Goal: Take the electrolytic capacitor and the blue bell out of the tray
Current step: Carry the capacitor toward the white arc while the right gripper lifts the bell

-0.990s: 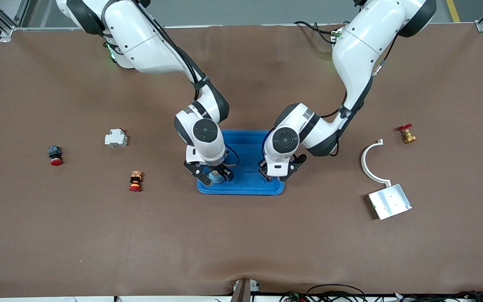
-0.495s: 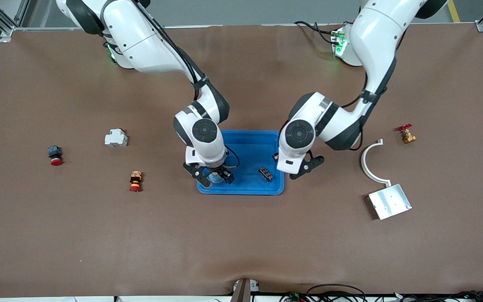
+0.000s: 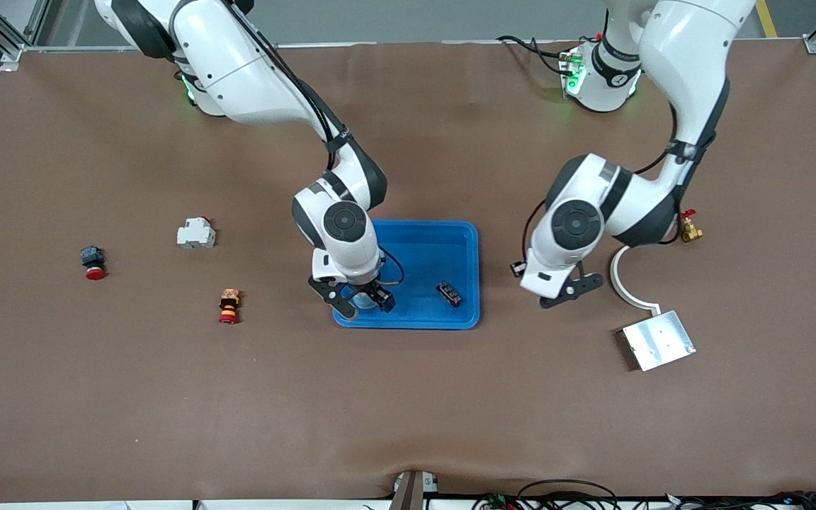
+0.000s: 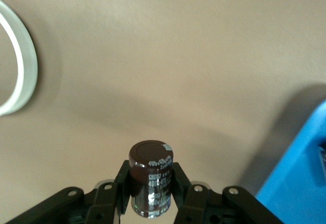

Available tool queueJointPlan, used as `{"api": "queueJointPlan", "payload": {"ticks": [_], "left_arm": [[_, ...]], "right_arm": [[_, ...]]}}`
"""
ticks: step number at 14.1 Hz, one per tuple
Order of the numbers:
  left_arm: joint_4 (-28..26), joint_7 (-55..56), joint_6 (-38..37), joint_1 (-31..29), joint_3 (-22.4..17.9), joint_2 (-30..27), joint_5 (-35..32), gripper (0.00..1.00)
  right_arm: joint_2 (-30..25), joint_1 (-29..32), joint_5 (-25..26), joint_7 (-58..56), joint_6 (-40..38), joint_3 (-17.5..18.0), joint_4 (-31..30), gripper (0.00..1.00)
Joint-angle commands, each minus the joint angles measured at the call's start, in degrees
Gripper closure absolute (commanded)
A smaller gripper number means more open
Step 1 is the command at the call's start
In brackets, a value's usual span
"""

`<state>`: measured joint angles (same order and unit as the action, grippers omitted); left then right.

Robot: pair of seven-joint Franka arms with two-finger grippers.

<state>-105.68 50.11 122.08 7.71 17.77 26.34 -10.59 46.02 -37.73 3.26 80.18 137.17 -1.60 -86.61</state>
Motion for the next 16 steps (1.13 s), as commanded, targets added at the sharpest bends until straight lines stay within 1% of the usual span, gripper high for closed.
{"api": "queueJointPlan", "payload": {"ticks": [1, 2, 5, 7, 8, 9, 10, 11, 13, 14, 16], "left_arm": [[-7.34, -6.50, 3.43, -4.27, 0.78, -4.71, -1.10, 1.00], [-8.48, -7.65, 3.52, -5.41, 0.78, -5.15, -1.10, 1.00], [-12.61, -16.34, 5.18, -10.94, 0.78, -7.43, -1.10, 1.00], [-14.29, -20.65, 5.89, -13.75, 0.78, -8.14, -1.10, 1.00], [-14.38, -24.06, 5.89, -15.51, 0.78, -8.06, -1.10, 1.00], [-14.64, -28.19, 5.89, -17.62, 0.78, -7.97, -1.10, 1.00], [-14.73, -31.62, 5.89, -19.81, 0.78, -7.88, -1.10, 1.00], [-14.64, -34.18, 5.89, -21.31, 0.69, -7.79, -1.10, 1.00], [-14.03, -37.18, 6.33, -23.17, 0.51, -7.01, -1.36, 1.00], [-13.77, -37.63, 7.46, -23.70, 0.34, -5.96, -2.66, 1.00], [-13.15, -37.72, 9.92, -25.37, 0.42, -3.50, -8.10, 1.00]], "right_arm": [[1.27, 0.20, 1.92, -0.46, -0.67, 0.20, 1.62, 0.00], [1.27, 0.29, 2.36, -0.46, -0.67, 0.20, 1.62, 0.00], [1.45, 0.29, 2.62, -0.55, -0.67, 0.20, 1.62, 0.00], [1.53, 0.38, 2.54, -0.55, -0.67, 0.20, 1.62, 0.00], [1.45, 0.47, 2.01, -0.55, -0.76, 0.20, 1.71, 0.05], [1.36, 0.73, 1.84, -0.55, -0.76, 0.20, 1.71, 0.38], [1.36, 0.82, 1.57, -0.47, -0.67, 0.20, 1.71, 0.89], [1.36, 0.82, 1.48, -0.38, -0.67, 0.28, 1.71, 1.00], [1.36, 0.82, 1.39, -0.38, -0.76, 0.29, 1.71, 1.00], [1.36, 0.82, 1.39, -0.38, -0.76, 0.29, 1.71, 1.00], [1.27, 0.82, 1.39, -0.46, -1.98, 0.37, 2.32, 1.00]]}}
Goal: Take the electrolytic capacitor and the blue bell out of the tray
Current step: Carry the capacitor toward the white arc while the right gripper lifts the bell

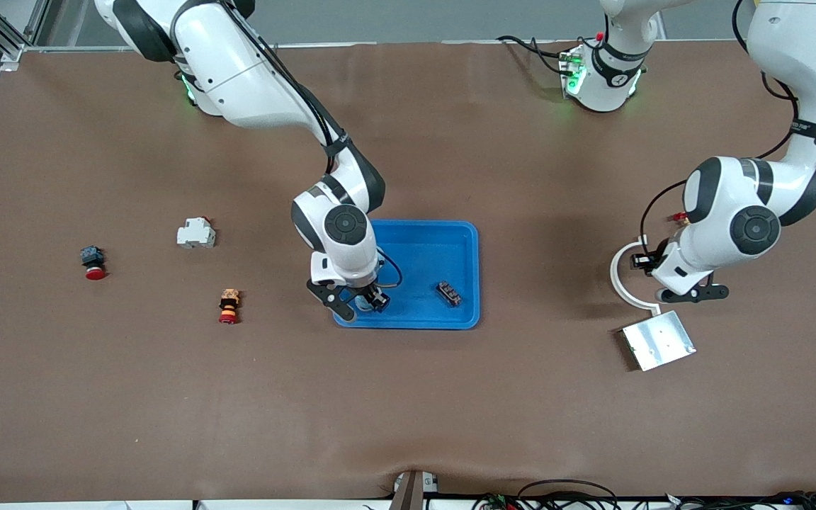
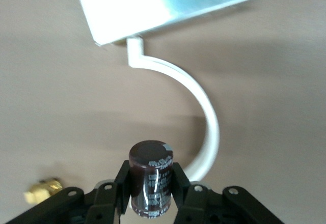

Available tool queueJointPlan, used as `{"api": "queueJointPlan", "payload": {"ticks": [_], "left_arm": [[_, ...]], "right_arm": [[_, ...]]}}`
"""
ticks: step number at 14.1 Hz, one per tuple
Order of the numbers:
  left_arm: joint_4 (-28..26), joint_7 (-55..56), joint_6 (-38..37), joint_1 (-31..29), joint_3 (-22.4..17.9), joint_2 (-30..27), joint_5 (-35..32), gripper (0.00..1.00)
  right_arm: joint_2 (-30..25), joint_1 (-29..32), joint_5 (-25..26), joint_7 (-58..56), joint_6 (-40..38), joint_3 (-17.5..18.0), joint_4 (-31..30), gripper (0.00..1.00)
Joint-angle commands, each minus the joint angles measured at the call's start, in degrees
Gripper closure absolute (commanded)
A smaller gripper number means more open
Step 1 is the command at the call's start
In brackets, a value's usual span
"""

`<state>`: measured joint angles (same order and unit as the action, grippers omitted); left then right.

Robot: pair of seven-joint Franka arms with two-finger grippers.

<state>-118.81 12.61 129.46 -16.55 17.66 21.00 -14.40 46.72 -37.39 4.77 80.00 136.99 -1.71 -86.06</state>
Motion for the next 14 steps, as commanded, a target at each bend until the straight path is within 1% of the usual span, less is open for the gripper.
{"api": "queueJointPlan", "payload": {"ticks": [1, 4, 7, 10, 14], "left_arm": [[0.94, -0.22, 3.25, -1.11, 0.53, 2.89, -5.28, 1.00], [3.58, -0.22, 3.25, -1.29, 0.27, 6.50, -6.87, 1.00], [4.11, -0.31, 3.25, -1.29, 0.01, 8.00, -6.96, 1.00], [4.11, -0.22, 3.25, -2.34, 0.09, 8.88, -7.05, 1.00], [4.02, -0.22, 3.34, -2.43, 0.09, 9.49, -7.05, 0.97]], "right_arm": [[0.57, 0.56, -0.03, -0.28, -4.08, 0.48, 2.56, 1.00], [0.57, 0.83, -1.68, -0.37, -10.32, 0.48, 5.72, 1.00], [0.39, 2.40, -3.01, -1.85, -16.74, 1.00, 9.15, 1.00], [-0.31, 4.95, -3.01, -10.27, -24.38, 1.27, 11.35, 1.00], [-3.38, 8.29, -2.93, -23.37, -28.17, 0.83, 10.39, 1.00]]}}
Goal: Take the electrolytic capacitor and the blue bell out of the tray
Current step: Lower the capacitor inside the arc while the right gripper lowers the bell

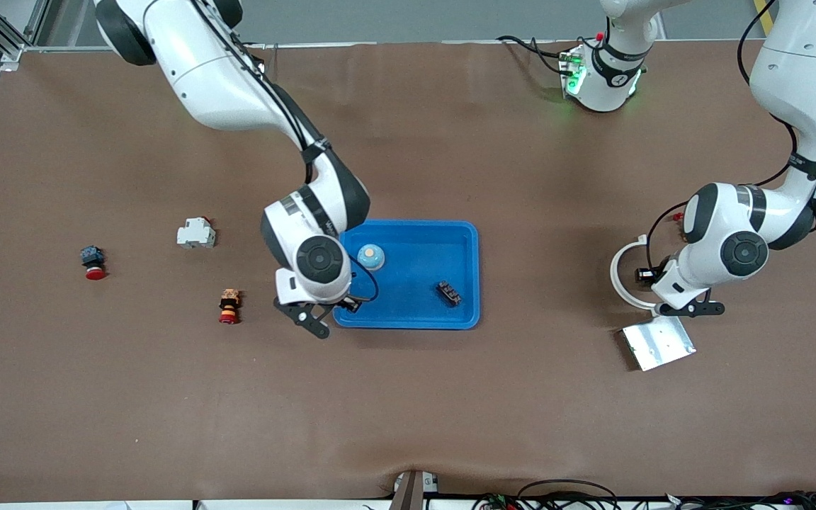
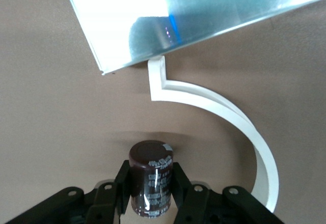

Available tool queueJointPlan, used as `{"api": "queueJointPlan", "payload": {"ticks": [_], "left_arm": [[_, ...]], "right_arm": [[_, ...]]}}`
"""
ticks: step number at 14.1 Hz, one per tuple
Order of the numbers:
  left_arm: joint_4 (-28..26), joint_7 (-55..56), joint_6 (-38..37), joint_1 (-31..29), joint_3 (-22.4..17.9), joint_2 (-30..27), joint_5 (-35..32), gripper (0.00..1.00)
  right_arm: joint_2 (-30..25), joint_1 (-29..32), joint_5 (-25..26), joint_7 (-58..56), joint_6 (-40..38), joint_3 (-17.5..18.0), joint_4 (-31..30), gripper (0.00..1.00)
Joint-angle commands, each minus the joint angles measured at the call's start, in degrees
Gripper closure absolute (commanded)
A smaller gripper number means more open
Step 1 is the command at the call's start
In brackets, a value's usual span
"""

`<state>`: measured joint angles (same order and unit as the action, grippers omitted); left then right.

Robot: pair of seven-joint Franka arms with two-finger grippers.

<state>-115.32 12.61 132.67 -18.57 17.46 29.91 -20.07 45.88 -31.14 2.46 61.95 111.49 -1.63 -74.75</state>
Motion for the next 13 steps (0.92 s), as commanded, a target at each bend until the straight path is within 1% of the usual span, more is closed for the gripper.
{"api": "queueJointPlan", "payload": {"ticks": [1, 2, 3, 5, 6, 8, 10, 11, 12, 13], "left_arm": [[0.54, -0.13, 0.14, -0.42, 0.29, 0.59, -1.29, 0.97], [0.45, -0.13, 0.05, -0.42, 0.29, 0.59, -1.29, 0.96], [0.45, -0.04, 0.05, -0.42, 0.29, 0.77, -1.29, 0.93], [0.36, 0.39, -0.04, -0.42, 0.20, 1.03, -1.29, 0.93], [0.27, 0.40, -0.30, -0.42, 0.29, 1.03, -1.29, 0.88], [0.27, 1.01, -0.30, -0.42, 0.29, 1.03, -1.20, 0.74], [0.27, 1.71, -0.39, -0.42, 0.29, 1.12, -1.11, 0.48], [0.27, 1.71, -0.48, -0.50, 0.29, 1.12, -1.11, 0.37], [0.19, 1.71, -0.57, -0.42, 0.29, 1.03, -1.11, 0.27], [0.19, 1.54, -0.91, -0.68, 0.29, 0.77, -1.11, 0.14]], "right_arm": [[-2.98, 2.92, -0.53, -7.52, -4.08, 0.75, -0.92, 1.00], [-4.12, 3.97, -0.44, -10.42, -4.61, 0.66, -1.53, 1.00], [-5.26, 5.38, -0.44, -13.32, -4.79, 0.66, -2.76, 1.00], [-7.90, 8.45, -0.17, -19.64, -4.71, 0.57, -5.57, 1.00], [-9.04, 9.95, -0.17, -22.63, -4.62, 0.57, -6.54, 1.00], [-10.98, 12.15, 0.18, -27.56, -3.66, 0.57, -8.91, 1.00], [-12.65, 14.61, 0.18, -32.39, -1.82, 0.57, -11.63, 1.00], [-13.70, 15.92, 0.18, -35.20, -0.41, 0.57, -13.73, 1.00], [-15.19, 17.42, 0.18, -38.01, 2.12, 0.57, -16.63, 1.00], [-16.68, 18.74, 0.18, -40.57, 5.19, 0.57, -20.05, 1.00]]}}
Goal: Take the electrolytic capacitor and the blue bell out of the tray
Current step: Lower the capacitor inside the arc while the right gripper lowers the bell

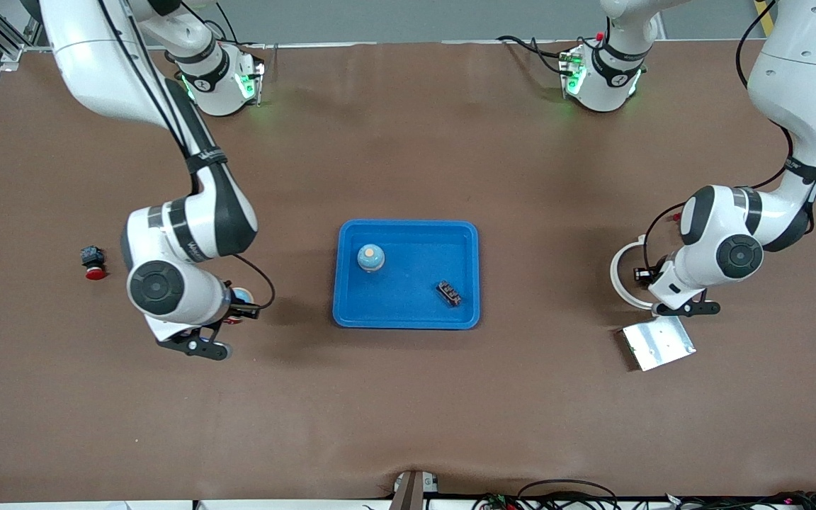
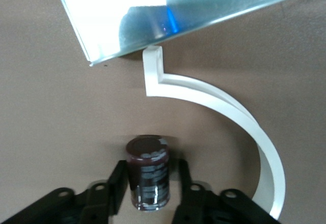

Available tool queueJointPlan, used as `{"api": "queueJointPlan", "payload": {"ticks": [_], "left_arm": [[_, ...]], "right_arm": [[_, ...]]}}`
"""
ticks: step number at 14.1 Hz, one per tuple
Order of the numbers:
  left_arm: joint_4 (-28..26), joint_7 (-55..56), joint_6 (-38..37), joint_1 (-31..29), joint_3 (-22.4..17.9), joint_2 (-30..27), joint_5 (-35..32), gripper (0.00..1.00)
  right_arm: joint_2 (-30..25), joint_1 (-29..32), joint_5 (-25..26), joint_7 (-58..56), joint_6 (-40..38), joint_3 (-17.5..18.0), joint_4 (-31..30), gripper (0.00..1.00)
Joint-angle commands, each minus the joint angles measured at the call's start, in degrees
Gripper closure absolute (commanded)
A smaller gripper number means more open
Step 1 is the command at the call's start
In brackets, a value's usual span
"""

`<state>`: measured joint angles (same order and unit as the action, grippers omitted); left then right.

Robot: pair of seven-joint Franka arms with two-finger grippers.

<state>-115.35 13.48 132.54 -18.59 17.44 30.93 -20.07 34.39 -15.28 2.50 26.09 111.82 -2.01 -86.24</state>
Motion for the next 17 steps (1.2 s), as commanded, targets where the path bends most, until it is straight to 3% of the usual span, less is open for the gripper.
{"api": "queueJointPlan", "payload": {"ticks": [1, 5, 9, 13, 17], "left_arm": [[0.30, 0.67, -1.93, -0.74, 0.40, -0.61, -1.20, 0.00], [0.56, 0.41, -5.53, -0.75, 0.93, -3.06, -0.41, 0.00], [2.31, 0.41, -14.91, -0.66, 3.82, -9.38, 5.20, 0.00], [13.71, 3.03, -30.99, -0.05, 8.48, -9.93, 13.02, 0.00], [21.38, 14.43, -34.54, 0.48, 14.45, -9.40, 17.42, 0.00]], "right_arm": [[-6.25, 4.28, 0.13, -7.08, 7.42, 1.04, -11.20, 1.00], [-7.58, 9.73, -0.22, -17.45, 14.55, 1.13, -17.10, 1.00], [-8.02, 14.83, -0.74, -26.77, 23.08, 1.30, -22.90, 1.00], [-7.76, 17.65, -1.97, -31.17, 27.74, 1.48, -25.11, 1.00], [-7.14, 19.41, -11.80, -42.32, 29.95, 1.30, -25.38, 1.00]]}}
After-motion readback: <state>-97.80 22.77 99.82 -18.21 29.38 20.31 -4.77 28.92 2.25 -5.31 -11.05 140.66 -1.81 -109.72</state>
